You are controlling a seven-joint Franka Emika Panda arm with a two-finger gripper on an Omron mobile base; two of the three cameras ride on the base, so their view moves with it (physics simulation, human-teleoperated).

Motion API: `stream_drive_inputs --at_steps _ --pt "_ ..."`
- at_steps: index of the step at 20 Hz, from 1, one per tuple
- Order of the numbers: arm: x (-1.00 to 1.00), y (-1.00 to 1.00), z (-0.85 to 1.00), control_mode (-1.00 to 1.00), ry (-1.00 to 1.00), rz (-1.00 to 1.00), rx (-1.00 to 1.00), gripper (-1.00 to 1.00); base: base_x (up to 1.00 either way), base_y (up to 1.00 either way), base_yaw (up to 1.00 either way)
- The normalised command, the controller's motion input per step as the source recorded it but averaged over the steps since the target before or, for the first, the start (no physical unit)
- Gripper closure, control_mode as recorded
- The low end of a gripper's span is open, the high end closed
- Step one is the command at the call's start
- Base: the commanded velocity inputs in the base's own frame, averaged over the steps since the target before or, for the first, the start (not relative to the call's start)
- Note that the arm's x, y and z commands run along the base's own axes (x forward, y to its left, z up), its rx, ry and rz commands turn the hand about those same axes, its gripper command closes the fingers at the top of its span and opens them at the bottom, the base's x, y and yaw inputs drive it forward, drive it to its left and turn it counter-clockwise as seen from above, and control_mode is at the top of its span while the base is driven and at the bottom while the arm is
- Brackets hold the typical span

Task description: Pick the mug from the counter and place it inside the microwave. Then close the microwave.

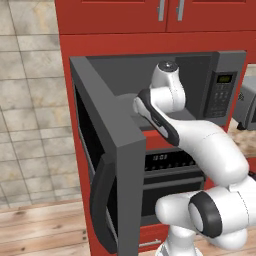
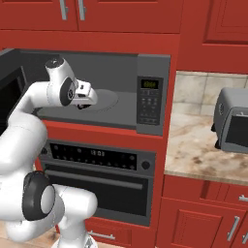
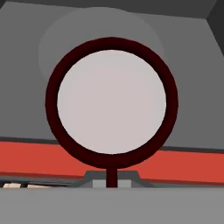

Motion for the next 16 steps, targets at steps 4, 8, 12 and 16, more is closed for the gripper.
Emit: stream_drive_inputs --at_steps 4,8,12,16 --pt "0.22 0.03 -0.19 -1.0 0.02 0.06 0.02 1.0 0.0 0.0 0.0" --pt "0.26 0.0 0.0 -1.0 0.05 0.11 0.03 1.0 0.0 0.0 0.0" --pt "0.18 0.0 0.0 -1.0 0.03 0.13 0.02 1.0 0.0 0.0 0.0" --pt "0.16 0.0 0.0 -1.0 0.04 0.09 0.0 1.0 0.0 0.0 0.0"
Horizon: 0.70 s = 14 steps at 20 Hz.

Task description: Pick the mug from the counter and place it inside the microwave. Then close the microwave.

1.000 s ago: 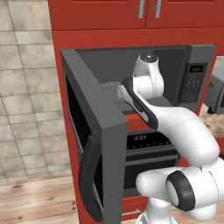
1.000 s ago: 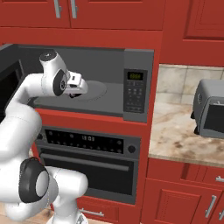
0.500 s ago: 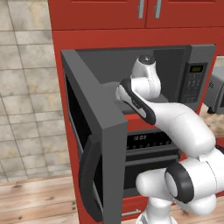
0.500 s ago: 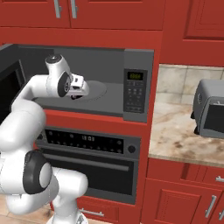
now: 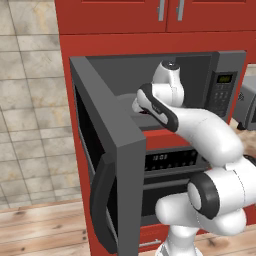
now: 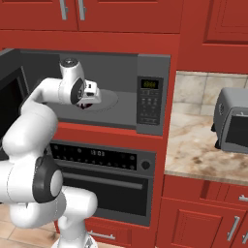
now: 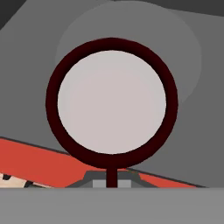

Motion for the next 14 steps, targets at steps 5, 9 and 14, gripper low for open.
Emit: stream_drive_inputs --at_steps 5,9,14 --pt "0.3 0.0 -0.08 -1.0 0.04 0.03 0.0 1.0 0.0 0.0 0.0" --pt "0.43 0.0 -0.16 -1.0 0.05 0.0 0.0 1.0 0.0 0.0 0.0" --pt "0.39 0.0 -0.13 -1.0 0.04 0.0 0.0 1.0 0.0 0.0 0.0"
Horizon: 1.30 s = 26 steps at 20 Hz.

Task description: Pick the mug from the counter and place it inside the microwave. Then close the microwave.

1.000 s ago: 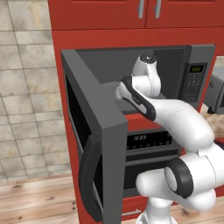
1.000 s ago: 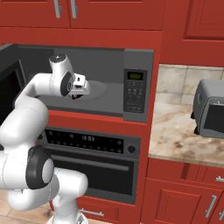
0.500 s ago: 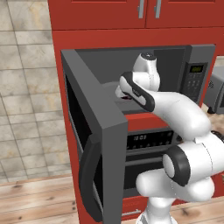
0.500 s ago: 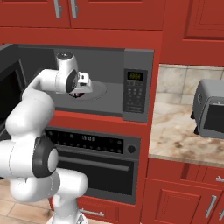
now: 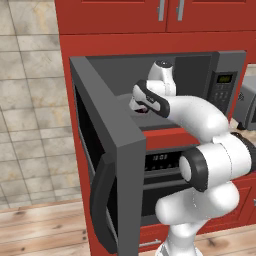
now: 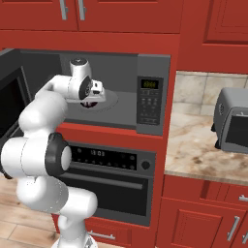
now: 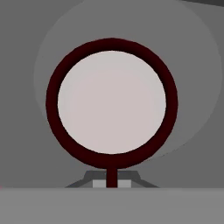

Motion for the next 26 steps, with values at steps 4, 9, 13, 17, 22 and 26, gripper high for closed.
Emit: stream_drive_inputs --at_steps 4,9,13,17,22,26 --pt "0.45 0.0 -0.04 -1.0 0.06 0.0 0.0 1.0 0.0 0.0 0.0" --pt "0.4 0.04 -0.09 -1.0 0.02 0.0 0.0 1.0 0.0 0.0 0.0" --pt "0.23 0.12 -0.07 -1.0 0.01 0.0 0.0 1.0 0.0 0.0 0.0" --pt "0.09 0.14 -0.15 -1.0 0.03 0.0 0.0 1.0 0.0 0.0 0.0" --pt "0.02 0.13 -0.22 -1.0 0.02 0.0 0.0 1.0 0.0 0.0 0.0" --pt "0.03 0.04 -0.24 -1.0 0.0 0.0 0.0 1.0 0.0 0.0 0.0"
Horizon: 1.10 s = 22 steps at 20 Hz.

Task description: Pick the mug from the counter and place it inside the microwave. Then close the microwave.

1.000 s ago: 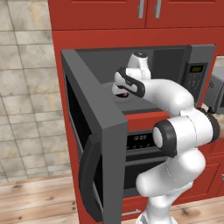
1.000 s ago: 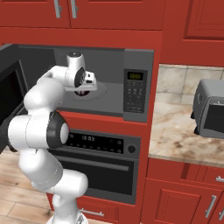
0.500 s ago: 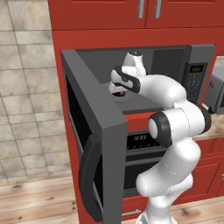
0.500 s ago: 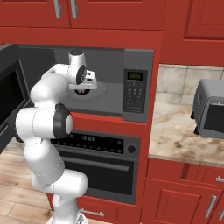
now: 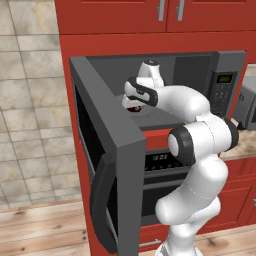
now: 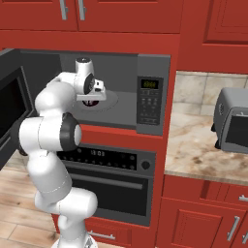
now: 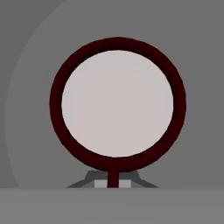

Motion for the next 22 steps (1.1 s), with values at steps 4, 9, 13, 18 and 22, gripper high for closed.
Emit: stream_drive_inputs --at_steps 4,9,13,18,22 --pt "0.04 0.01 -0.22 -1.0 0.0 0.0 0.0 1.0 0.0 0.0 0.0" --pt "0.0 0.0 -0.28 -1.0 0.01 0.0 0.0 1.0 0.0 0.0 0.0" --pt "0.0 0.0 -0.37 -1.0 0.01 0.0 0.0 1.0 0.0 0.0 0.0" --pt "0.0 0.0 -0.19 -1.0 0.0 0.0 0.0 1.0 0.0 0.0 0.0" --pt "0.0 0.0 0.0 -1.0 0.0 0.0 0.0 1.0 0.0 0.0 0.0"
